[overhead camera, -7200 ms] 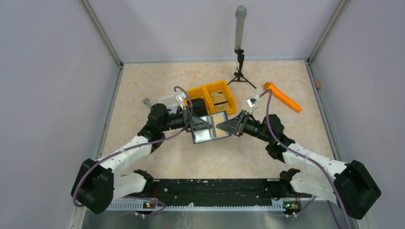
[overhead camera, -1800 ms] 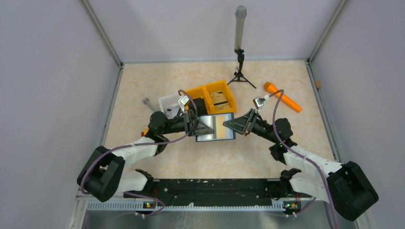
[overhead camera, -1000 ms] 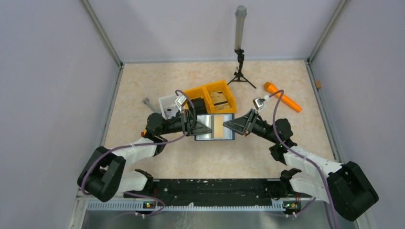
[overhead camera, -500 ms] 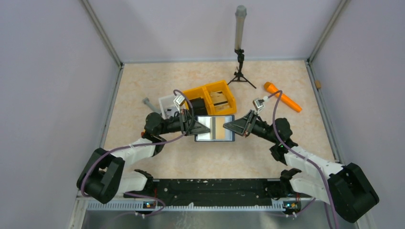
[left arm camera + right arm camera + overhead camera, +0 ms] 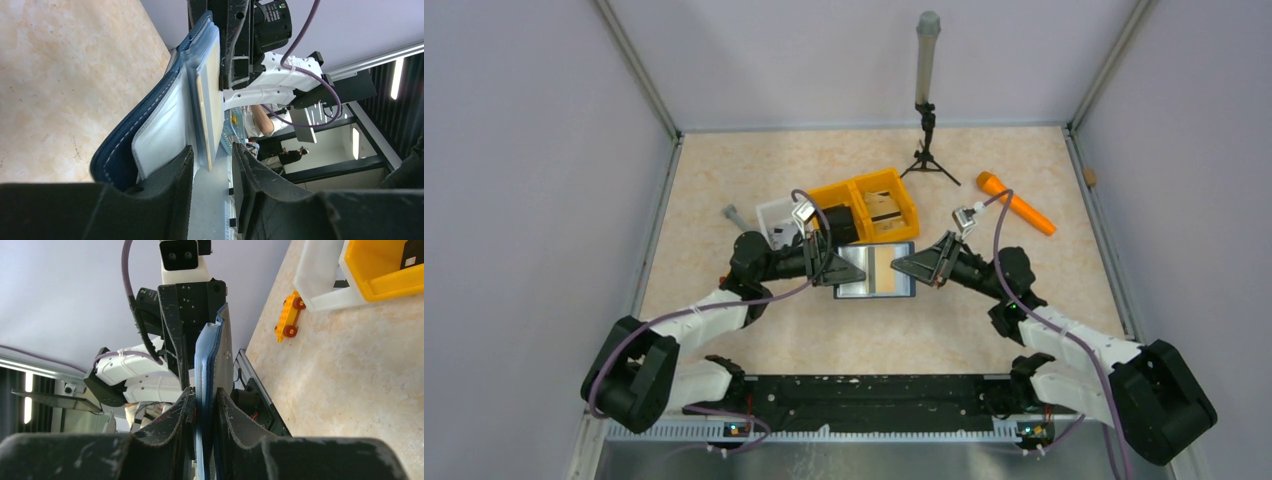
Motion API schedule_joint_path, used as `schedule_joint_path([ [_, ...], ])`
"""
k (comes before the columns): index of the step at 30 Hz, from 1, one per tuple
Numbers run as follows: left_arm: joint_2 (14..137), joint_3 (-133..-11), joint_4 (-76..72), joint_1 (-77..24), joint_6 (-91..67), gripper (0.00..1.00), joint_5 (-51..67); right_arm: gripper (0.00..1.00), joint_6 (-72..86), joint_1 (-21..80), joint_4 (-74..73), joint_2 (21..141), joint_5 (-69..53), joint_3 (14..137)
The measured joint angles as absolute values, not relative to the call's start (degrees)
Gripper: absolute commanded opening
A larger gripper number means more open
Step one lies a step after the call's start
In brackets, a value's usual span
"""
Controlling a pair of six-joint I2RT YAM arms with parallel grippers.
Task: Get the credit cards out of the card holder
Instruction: Remove the credit card from the card holder.
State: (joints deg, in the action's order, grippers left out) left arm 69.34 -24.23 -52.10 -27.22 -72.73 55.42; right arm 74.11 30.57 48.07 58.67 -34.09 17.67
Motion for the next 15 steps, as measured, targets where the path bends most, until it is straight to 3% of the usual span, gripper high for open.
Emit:
schedule_joint_path([
  [7, 70.87, -26.87, -51.29, -29.85, -72.01, 0.37, 54.83, 0.0, 74.63, 30.55, 50.22, 60.36, -34.81, 17.67],
  [12, 72.9, -27.07, -53.21, -30.11, -73.65, 0.19, 54.78, 0.0, 73.78, 30.2, 49.89, 60.47, -34.89, 17.69],
  [15, 74.02, -27.05, -54.57, -30.11, -74.78, 0.14, 54.78, 0.0, 72.05, 30.2, 48.18, 59.53, -34.74, 17.78],
])
